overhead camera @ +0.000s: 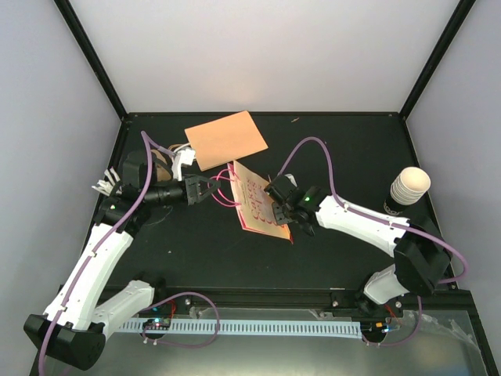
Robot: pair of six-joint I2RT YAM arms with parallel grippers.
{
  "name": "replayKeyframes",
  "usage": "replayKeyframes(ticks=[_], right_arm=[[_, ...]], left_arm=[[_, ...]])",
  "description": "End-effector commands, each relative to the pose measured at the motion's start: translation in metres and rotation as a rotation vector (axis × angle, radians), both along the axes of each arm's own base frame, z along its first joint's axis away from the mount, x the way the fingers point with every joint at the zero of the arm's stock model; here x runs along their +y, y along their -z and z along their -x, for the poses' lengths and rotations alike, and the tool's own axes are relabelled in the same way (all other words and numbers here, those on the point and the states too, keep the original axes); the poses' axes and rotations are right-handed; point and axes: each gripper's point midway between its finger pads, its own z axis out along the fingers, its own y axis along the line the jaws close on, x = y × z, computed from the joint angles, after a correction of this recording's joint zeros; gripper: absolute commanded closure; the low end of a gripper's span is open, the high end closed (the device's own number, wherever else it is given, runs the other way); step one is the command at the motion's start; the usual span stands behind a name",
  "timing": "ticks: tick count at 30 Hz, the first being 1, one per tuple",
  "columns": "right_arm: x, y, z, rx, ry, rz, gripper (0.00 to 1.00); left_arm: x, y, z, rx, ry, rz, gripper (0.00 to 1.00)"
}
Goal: Pack the takeout coffee
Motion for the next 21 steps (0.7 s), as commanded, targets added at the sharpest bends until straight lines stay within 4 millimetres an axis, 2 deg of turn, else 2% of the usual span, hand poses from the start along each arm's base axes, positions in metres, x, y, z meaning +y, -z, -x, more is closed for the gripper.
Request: replayKeyframes(ticks=[1,5,17,21], right_arm=[[0.0061,-0.0162,-0.0078,-0.047,-0.004,-0.011,0.57],[0.0094,-0.0168,-0.0079,-0.044,-0.016,-0.02,0.66],[0.0122,-0.0158,-0.0082,-0.039,-0.027,-0.022,0.71],[0.0133,-0.0167,-0.0088,-0.04,-0.031,-0.024,0.76]], left_arm=[[-0.0017,-0.0133,0.0068,-0.041,0.025,0.008,0.99],[-0.0012,-0.0126,0.0073,-0.042,0.024,0.005,0.99],[-0.0014,-0.0127,0.0068,-0.043,0.026,0.004,0.99],[-0.0015,-0.0125,0.007,-0.041,0.026,0.005,0.98]])
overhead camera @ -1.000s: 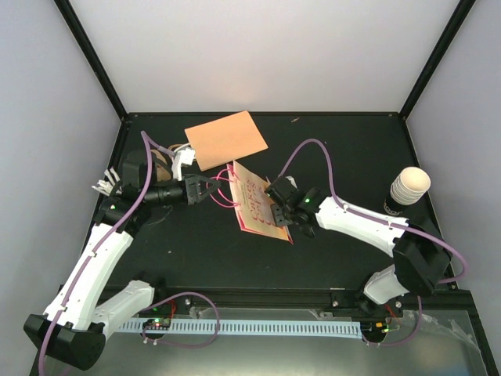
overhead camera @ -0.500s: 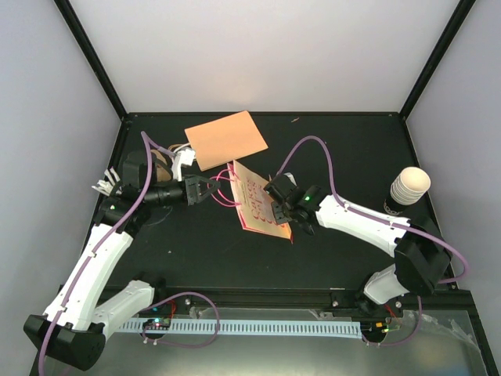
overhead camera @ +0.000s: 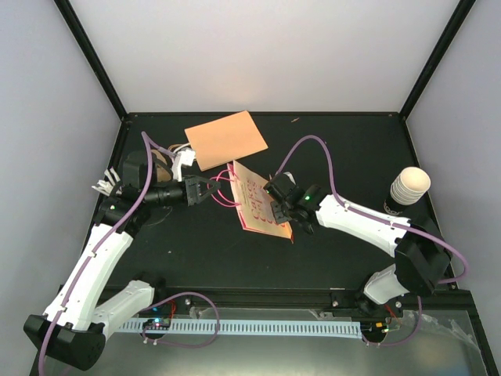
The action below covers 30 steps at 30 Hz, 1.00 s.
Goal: Pack the takeout coffee
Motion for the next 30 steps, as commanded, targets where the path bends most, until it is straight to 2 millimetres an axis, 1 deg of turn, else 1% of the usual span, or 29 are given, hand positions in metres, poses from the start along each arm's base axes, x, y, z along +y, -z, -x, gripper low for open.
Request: replayKeyframes(ticks=[1,2,4,30], right_arm=[[0.009,-0.008,-0.005,-0.021,-0.01,-0.018,0.77],[0.009,-0.009,-0.005,-0.022,-0.012,-0.018,0.8],[0.01,-0.009,-0.005,-0.02,-0.015,-0.02,0.81],[0.015,0.003,-0.005,0.004,-0.032,-0.014,0.82]], left_arm=[[-0.002,-0.014,0.006,-0.043,0.024,0.012,0.98],[-0.002,-0.014,0.006,-0.043,0.024,0.013,0.98],[-0.002,-0.014,0.006,-0.042,0.024,0.011,0.99],[-0.002,-0.014,0.006,-0.043,0.026,0.012,0.98]])
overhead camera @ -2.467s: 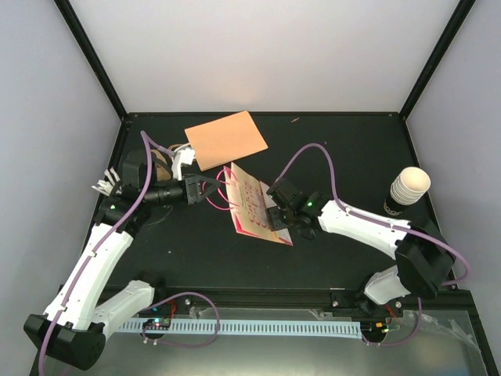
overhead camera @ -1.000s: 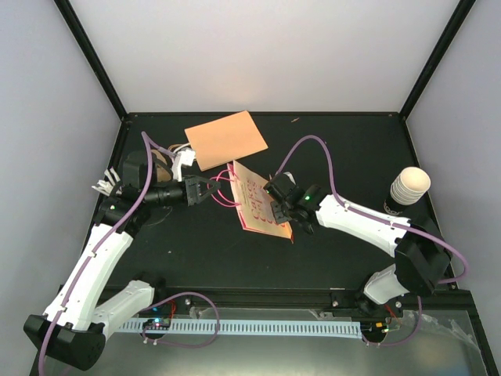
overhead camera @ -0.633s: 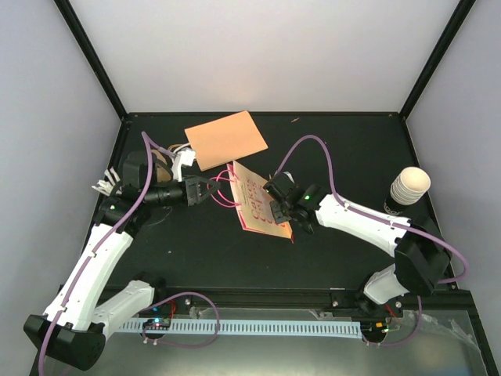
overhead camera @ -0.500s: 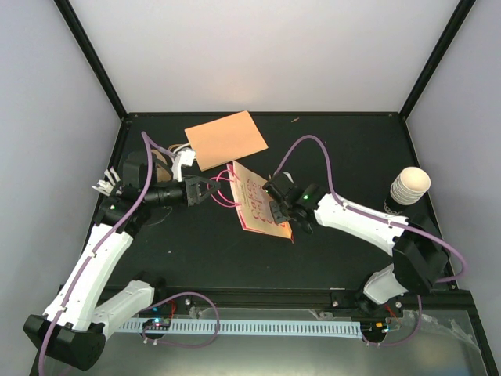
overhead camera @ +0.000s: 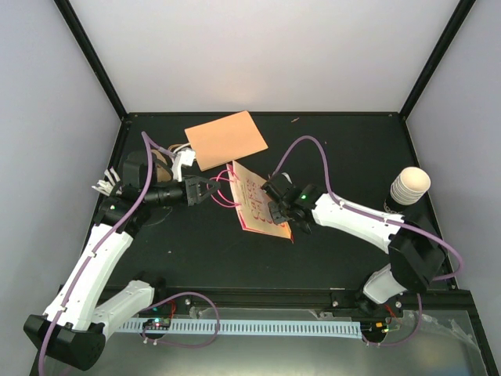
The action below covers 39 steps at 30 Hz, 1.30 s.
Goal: Pack the takeout coffee
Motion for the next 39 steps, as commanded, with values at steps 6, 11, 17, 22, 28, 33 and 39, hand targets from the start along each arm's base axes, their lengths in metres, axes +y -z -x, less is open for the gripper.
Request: replayKeyframes(ticks=[6,11,17,22,28,33,39], right_arm=[[0.007,-0.002,-0.004,-0.015,-0.011,-0.01,0.84],[0.005,-0.001,-0.003,-0.017,-0.008,-0.008,0.91],[0.0,-0.009,-0.003,-0.041,0.001,-0.021,0.99],[-0.007,-0.013,-0.002,-0.033,0.011,-0.074,0.99],[-0.017,-0.02,-0.002,-0.02,0.018,-0.204,0.99],[-0.028,-0.032,-0.001,-0.009,0.026,-0.362,0.99],[-0.044,-0.043,-0.003,-0.007,0.046,-0.489,0.99]], left_arm=[[-0.002,-0.015,0.006,-0.048,0.026,0.013,0.99],[-0.002,-0.014,0.005,-0.047,0.024,0.01,0.98],[-0.002,-0.01,0.003,-0.035,0.018,0.006,0.98],[0.009,0.002,-0.005,-0.018,-0.063,-0.058,0.98],[0.037,0.031,-0.016,0.05,-0.183,-0.12,0.98],[0.056,0.048,-0.019,0.091,-0.235,-0.136,0.98],[0.074,0.061,-0.024,0.117,-0.278,-0.149,0.98]])
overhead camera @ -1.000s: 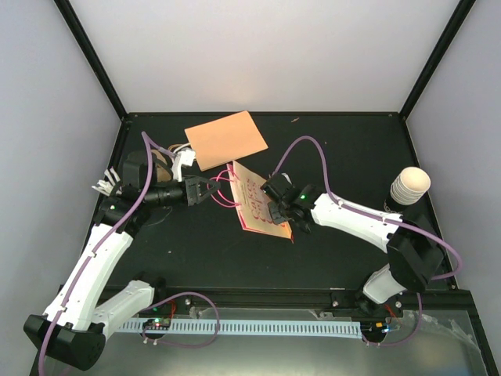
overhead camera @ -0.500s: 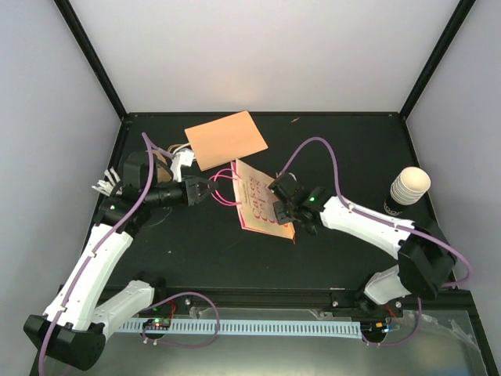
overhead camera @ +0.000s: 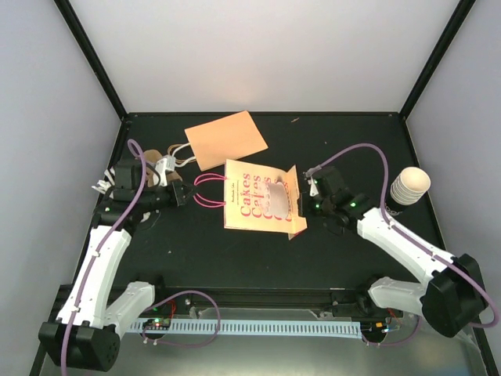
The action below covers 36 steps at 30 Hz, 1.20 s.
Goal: Pack the takeout coffee
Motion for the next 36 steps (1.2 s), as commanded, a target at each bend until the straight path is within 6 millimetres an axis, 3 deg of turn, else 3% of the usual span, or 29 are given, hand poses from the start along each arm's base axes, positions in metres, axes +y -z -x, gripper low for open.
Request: replayKeyframes(ticks=[1,13,29,33,36], right_arm=[[0.003,-0.015,-0.002,-0.016,-0.032,-0.136,0.99],[-0.014,-0.027,-0.002,-0.019,-0.003,-0.252,0.99],[-0.039,-0.014,-0.009,0.002,0.073,-0.283,0.99],[-0.019,-0.013,-0.005,0.011,-0.019,-0.382,0.99],[-0.003,-0.003,0.001,0.056,-0.091,-0.475,0.99]], left_arm=[[0.009,0.005,0.002,-0.002,-0.005,-0.019,0.98],[0.03,0.032,-0.002,0.058,-0.043,-0.039,0.98],[0.047,0.047,-0.003,0.09,-0.071,-0.026,0.98],[0.03,0.04,0.001,0.077,0.004,0.076,0.98],[0.014,0.024,0.003,0.033,0.044,0.09,0.98]])
